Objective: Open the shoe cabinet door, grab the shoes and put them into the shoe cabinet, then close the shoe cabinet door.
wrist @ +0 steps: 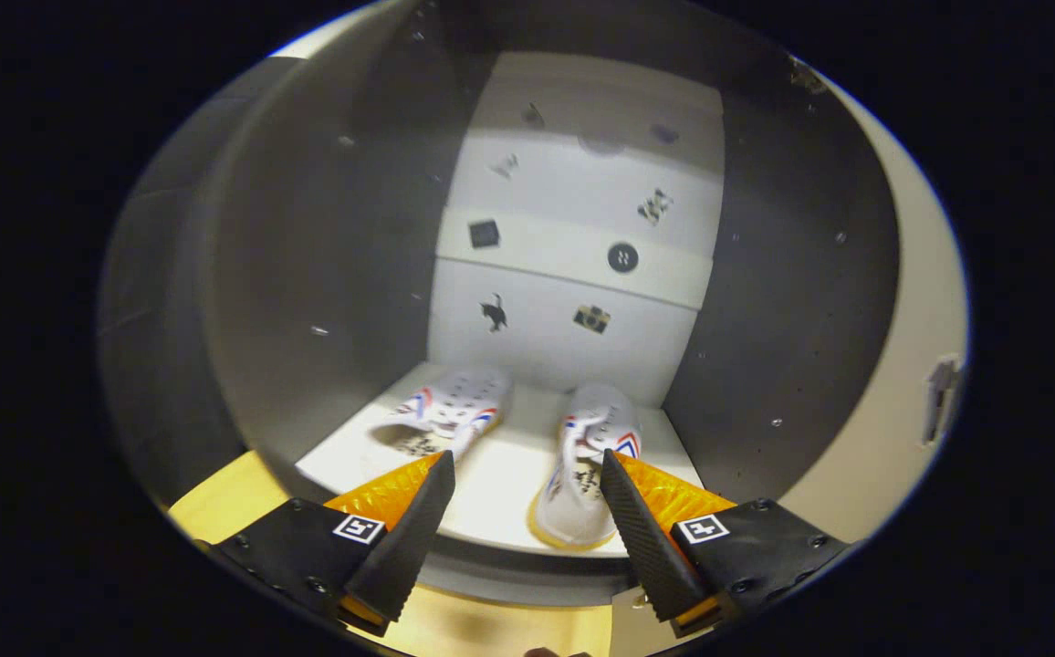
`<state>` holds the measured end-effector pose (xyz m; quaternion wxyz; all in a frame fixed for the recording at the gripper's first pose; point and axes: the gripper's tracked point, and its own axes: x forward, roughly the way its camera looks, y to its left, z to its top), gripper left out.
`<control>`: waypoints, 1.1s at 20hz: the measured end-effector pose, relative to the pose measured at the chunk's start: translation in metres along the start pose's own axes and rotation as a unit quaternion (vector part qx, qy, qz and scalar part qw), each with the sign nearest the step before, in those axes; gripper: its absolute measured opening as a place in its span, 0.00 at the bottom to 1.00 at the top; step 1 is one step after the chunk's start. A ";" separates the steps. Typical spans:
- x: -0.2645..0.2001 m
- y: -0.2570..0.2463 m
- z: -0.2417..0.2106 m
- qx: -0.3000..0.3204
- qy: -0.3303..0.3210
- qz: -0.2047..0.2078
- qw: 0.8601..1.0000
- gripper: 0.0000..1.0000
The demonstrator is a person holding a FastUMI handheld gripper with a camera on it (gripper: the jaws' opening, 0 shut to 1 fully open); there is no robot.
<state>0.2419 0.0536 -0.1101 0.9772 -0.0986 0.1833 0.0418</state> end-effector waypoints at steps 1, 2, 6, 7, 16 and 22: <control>-0.024 0.005 0.008 -0.001 -0.022 0.000 1.000 0.98; -0.050 0.010 0.016 0.006 -0.042 0.001 0.999 0.98; -0.150 0.033 0.032 0.056 -0.108 0.040 0.992 0.98; -0.175 0.041 0.033 0.063 -0.122 0.057 0.989 0.98; -0.334 0.006 -0.020 0.103 -0.114 0.045 0.987 0.97; -0.398 -0.083 -0.036 0.098 -0.116 -0.048 0.987 0.97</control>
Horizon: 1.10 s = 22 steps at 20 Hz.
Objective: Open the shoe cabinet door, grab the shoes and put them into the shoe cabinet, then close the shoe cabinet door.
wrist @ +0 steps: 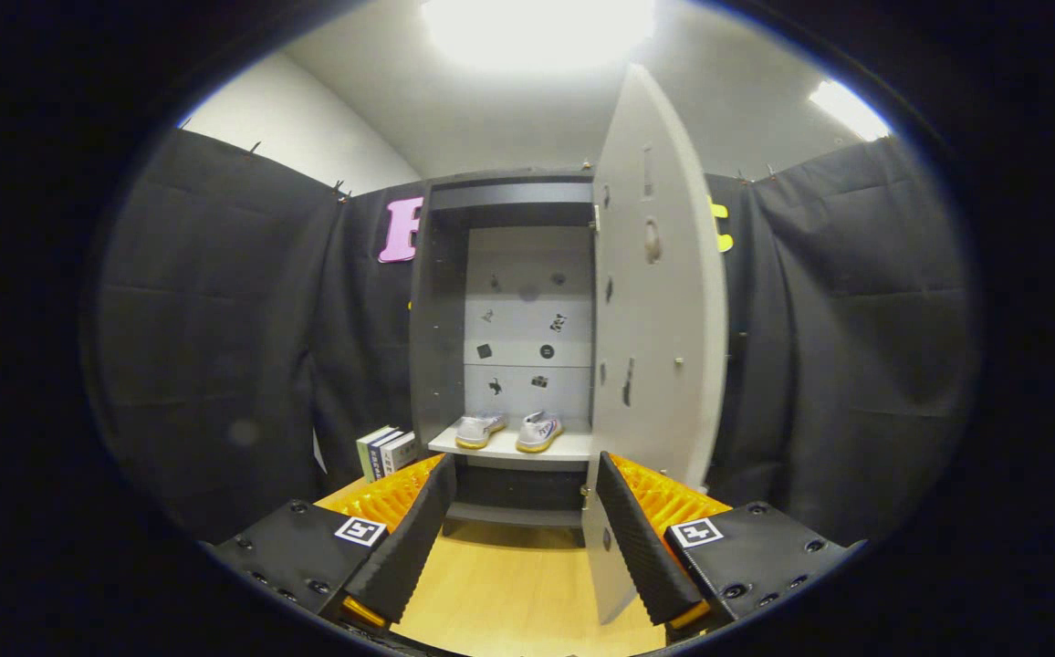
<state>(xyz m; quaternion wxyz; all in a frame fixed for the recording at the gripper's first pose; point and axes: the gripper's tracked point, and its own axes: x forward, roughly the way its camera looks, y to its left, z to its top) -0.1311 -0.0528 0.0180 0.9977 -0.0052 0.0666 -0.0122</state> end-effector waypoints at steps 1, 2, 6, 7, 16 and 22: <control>-0.004 -0.022 0.004 -0.006 -0.005 -0.021 1.000 0.97; -0.009 -0.043 0.006 -0.014 -0.009 -0.038 0.999 0.97; -0.007 -0.114 0.020 -0.002 -0.024 -0.076 0.997 0.97; -0.002 -0.129 0.020 0.005 -0.024 -0.078 0.997 0.97; 0.082 -0.202 0.008 -0.007 -0.012 -0.029 0.999 0.97; 0.115 -0.175 -0.016 -0.008 0.011 0.042 0.999 0.97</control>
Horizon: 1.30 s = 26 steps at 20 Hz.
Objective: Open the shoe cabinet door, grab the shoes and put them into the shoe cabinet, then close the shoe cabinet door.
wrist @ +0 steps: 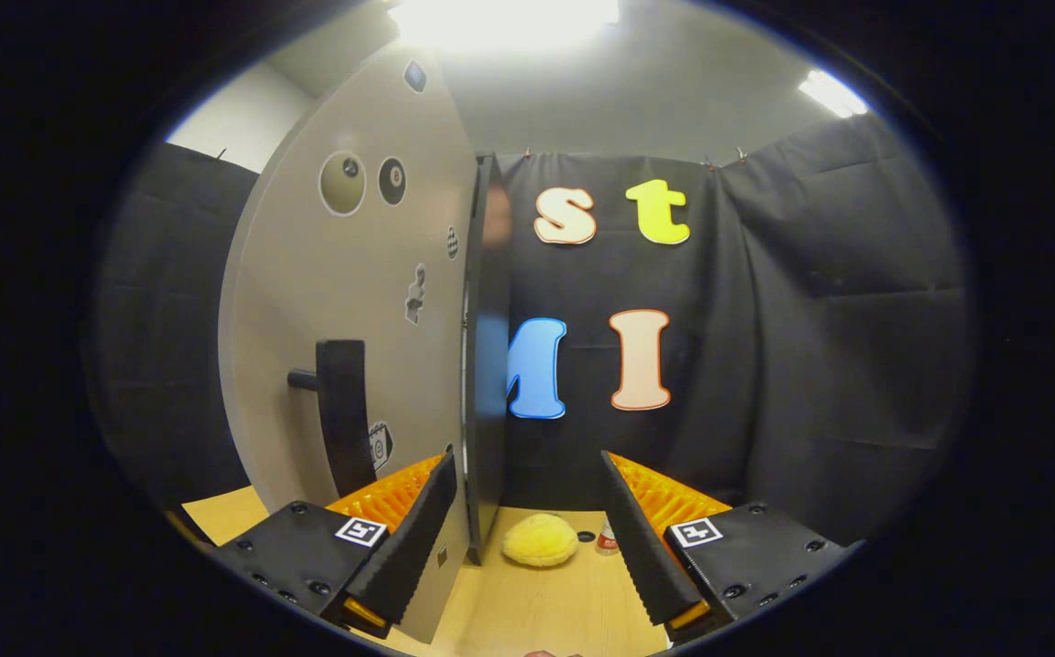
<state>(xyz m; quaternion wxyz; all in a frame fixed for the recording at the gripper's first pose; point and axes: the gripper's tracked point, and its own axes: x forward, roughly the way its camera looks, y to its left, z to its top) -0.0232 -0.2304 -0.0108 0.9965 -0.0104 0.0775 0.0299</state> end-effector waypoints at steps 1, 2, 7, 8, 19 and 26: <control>0.000 0.003 0.001 0.000 -0.001 -0.004 1.000 0.97; -0.001 0.005 0.003 0.000 -0.004 -0.007 1.000 0.95; -0.016 0.022 0.013 0.001 -0.010 -0.019 1.000 0.93; -0.020 0.028 0.016 -0.008 -0.014 -0.025 1.000 0.93; 0.015 0.172 0.025 -0.013 -0.014 -0.002 1.000 0.92; 0.070 0.276 0.043 -0.021 -0.022 0.040 0.999 0.95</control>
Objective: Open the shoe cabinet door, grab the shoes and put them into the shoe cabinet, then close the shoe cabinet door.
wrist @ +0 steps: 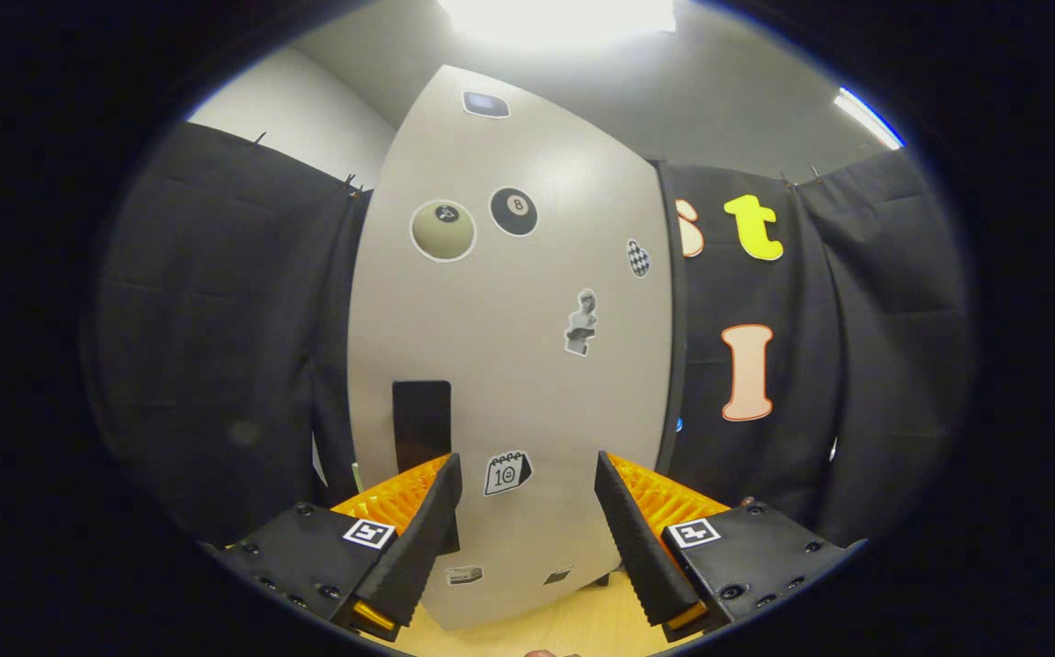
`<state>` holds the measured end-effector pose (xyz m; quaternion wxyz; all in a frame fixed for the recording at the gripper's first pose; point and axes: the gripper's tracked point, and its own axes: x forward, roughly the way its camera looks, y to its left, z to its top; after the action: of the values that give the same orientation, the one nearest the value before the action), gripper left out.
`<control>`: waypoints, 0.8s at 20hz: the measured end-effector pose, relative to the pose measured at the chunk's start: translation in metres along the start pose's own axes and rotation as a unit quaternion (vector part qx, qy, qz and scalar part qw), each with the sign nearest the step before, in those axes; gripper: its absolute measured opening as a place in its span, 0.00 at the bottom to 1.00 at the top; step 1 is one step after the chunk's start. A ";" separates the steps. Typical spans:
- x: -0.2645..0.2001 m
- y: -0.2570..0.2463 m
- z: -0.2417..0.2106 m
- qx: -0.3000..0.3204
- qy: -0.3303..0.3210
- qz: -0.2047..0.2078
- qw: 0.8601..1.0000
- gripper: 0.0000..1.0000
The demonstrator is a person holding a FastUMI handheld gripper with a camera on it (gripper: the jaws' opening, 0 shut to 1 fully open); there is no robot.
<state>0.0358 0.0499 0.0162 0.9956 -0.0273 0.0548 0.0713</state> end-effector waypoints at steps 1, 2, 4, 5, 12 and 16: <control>0.011 0.015 -0.006 -0.001 0.006 0.010 1.000 0.96; 0.018 0.026 -0.012 0.007 0.013 0.020 1.000 0.96; 0.026 0.035 -0.016 0.053 0.018 0.019 0.998 0.97; 0.026 0.033 -0.014 0.067 0.021 0.011 0.997 0.97; 0.009 -0.003 -0.023 0.018 0.025 -0.021 0.999 0.97; 0.013 -0.018 -0.023 -0.002 0.018 -0.003 1.000 0.97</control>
<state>0.0484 0.0325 -0.0075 0.9946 -0.0305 0.0722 0.0684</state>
